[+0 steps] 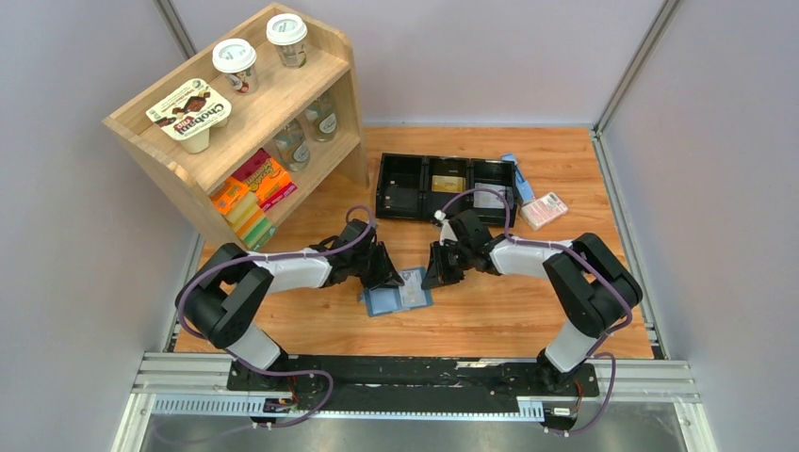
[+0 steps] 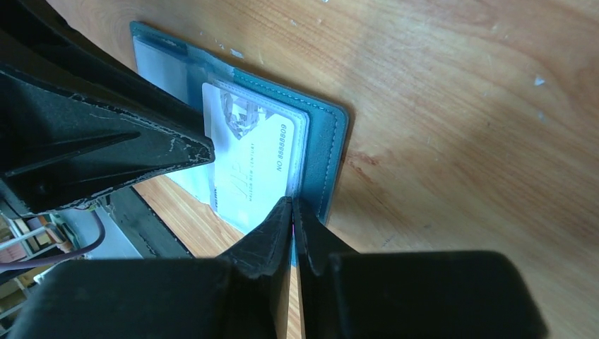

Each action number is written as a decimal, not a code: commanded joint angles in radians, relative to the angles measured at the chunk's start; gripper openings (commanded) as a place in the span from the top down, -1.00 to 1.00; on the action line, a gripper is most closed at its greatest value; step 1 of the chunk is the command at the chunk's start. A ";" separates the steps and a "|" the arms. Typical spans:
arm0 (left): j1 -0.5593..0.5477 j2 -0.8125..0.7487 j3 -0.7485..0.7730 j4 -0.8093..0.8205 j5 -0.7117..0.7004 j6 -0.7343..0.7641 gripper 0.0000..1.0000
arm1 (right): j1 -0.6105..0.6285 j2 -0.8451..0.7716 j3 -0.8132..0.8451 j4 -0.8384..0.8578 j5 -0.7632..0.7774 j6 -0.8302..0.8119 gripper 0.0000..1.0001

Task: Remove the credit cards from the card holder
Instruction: Remove the credit card from the card holder.

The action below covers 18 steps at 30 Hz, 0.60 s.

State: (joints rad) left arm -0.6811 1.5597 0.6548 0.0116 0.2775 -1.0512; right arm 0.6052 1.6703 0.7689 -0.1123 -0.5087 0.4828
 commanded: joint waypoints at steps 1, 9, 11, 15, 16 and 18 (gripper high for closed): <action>-0.005 0.019 -0.007 0.048 0.011 -0.021 0.37 | 0.002 0.020 -0.025 0.068 -0.028 0.031 0.78; -0.005 0.004 -0.021 0.100 0.028 -0.016 0.40 | 0.001 0.023 -0.031 0.079 -0.030 0.046 0.78; -0.005 -0.013 -0.041 0.138 0.031 -0.020 0.43 | 0.001 0.028 -0.036 0.086 -0.030 0.053 0.78; -0.005 -0.038 -0.090 0.266 0.051 -0.044 0.49 | 0.001 0.039 -0.043 0.100 -0.033 0.063 0.78; -0.005 -0.043 -0.098 0.281 0.055 -0.046 0.49 | 0.001 0.042 -0.043 0.099 -0.033 0.065 0.78; -0.005 -0.056 -0.110 0.323 0.058 -0.050 0.51 | 0.001 0.045 -0.046 0.102 -0.030 0.068 0.78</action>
State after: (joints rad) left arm -0.6800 1.5482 0.5648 0.1799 0.2935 -1.0767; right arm 0.5941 1.6814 0.7410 -0.0544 -0.5453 0.5362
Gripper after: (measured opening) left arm 0.255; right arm 0.111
